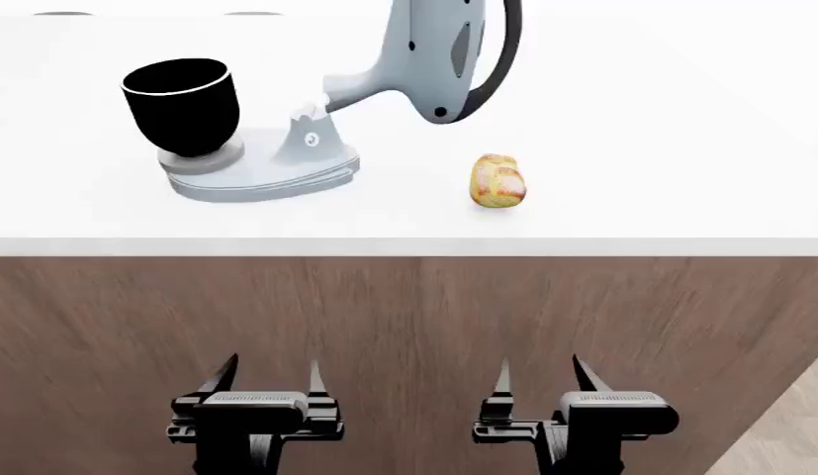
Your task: Place the bread in the stand mixer bowl.
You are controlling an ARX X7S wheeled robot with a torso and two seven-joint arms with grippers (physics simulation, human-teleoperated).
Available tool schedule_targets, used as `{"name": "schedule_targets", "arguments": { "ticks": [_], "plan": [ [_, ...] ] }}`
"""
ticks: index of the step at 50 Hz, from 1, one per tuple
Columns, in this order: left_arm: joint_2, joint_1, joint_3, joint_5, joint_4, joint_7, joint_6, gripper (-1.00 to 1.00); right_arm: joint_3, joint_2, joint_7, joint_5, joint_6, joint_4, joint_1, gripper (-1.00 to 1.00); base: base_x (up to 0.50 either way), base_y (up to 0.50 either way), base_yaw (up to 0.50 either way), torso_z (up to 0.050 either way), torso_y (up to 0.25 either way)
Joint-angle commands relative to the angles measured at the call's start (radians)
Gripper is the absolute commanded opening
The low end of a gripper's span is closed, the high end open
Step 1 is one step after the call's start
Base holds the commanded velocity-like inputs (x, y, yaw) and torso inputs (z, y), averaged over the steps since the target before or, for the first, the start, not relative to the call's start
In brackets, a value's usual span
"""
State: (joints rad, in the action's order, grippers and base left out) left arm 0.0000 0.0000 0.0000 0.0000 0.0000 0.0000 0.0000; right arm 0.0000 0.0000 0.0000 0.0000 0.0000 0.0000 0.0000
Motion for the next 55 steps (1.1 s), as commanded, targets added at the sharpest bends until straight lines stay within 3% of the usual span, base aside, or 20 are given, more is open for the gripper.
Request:
{"name": "schedule_targets", "arguments": {
  "ticks": [1, 20, 29, 33, 38, 39, 40, 41, 43, 45, 50, 55],
  "plan": [
    [-0.016, 0.000, 0.020, -0.017, 0.000, -0.015, 0.002, 1.00, -0.021, 0.017, 0.019, 0.012, 0.005, -0.013, -0.004, 1.00, 0.00, 0.00, 0.00, 0.000, 0.000],
    [-0.064, 0.002, 0.073, -0.079, 0.037, -0.046, -0.009, 1.00, -0.057, 0.059, 0.078, 0.072, 0.033, -0.058, 0.002, 1.00, 0.00, 0.00, 0.00, 0.000, 0.000],
    [-0.122, -0.051, -0.010, -0.176, 0.366, -0.082, -0.163, 1.00, 0.010, 0.137, 0.111, 0.133, 0.275, -0.495, 0.037, 1.00, 0.00, 0.00, 0.00, 0.000, 0.000],
    [-0.163, -0.062, -0.099, -0.228, 0.534, -0.107, -0.178, 1.00, 0.148, 0.194, 0.127, 0.254, 0.455, -0.786, 0.101, 1.00, 0.00, 0.00, 0.00, 0.000, 0.000],
    [-0.202, -0.082, -0.200, -0.297, 0.688, -0.156, -0.265, 1.00, 0.318, 0.237, 0.154, 0.374, 0.537, -0.945, 0.112, 1.00, 0.00, 0.00, 0.00, 0.000, 0.000],
    [-0.217, -0.087, -0.263, -0.332, 0.742, -0.181, -0.291, 1.00, 0.444, 0.267, 0.175, 0.474, 0.589, -1.032, 0.103, 1.00, 0.00, 0.00, 0.00, 0.000, 0.000],
    [-0.222, -0.087, -0.272, -0.341, 0.752, -0.184, -0.300, 1.00, 0.466, 0.283, 0.193, 0.502, 0.595, -1.044, 0.099, 1.00, 0.00, 0.00, 0.00, 0.000, 0.000],
    [-0.223, -0.087, -0.272, -0.341, 0.752, -0.185, -0.301, 1.00, 0.464, 0.293, 0.204, 0.510, 0.590, -1.044, 0.096, 1.00, 0.00, 0.00, 0.00, 0.000, 0.000],
    [-0.240, -0.090, -0.326, -0.370, 0.791, -0.203, -0.323, 1.00, 0.487, 0.502, 0.435, 0.667, 0.418, -1.047, -0.040, 1.00, 0.00, 0.00, 0.00, 0.000, 0.000],
    [-0.247, -0.093, -0.351, -0.386, 0.806, -0.212, -0.330, 1.00, 0.461, 0.610, 0.550, 0.699, 0.305, -1.047, -0.115, 1.00, 0.00, 0.00, 0.00, 0.000, 0.000],
    [-0.257, -0.099, -0.379, -0.410, 0.827, -0.226, -0.345, 1.00, 0.415, 0.699, 0.627, 0.696, 0.218, -1.044, -0.171, 1.00, 0.00, 0.00, 0.00, 0.000, 0.000],
    [-0.258, -0.095, -0.383, -0.412, 0.830, -0.232, -0.343, 1.00, 0.396, 0.704, 0.618, 0.680, 0.178, -1.034, -0.200, 1.00, 0.00, 0.10, 0.00, 0.000, 0.000]
  ]
}}
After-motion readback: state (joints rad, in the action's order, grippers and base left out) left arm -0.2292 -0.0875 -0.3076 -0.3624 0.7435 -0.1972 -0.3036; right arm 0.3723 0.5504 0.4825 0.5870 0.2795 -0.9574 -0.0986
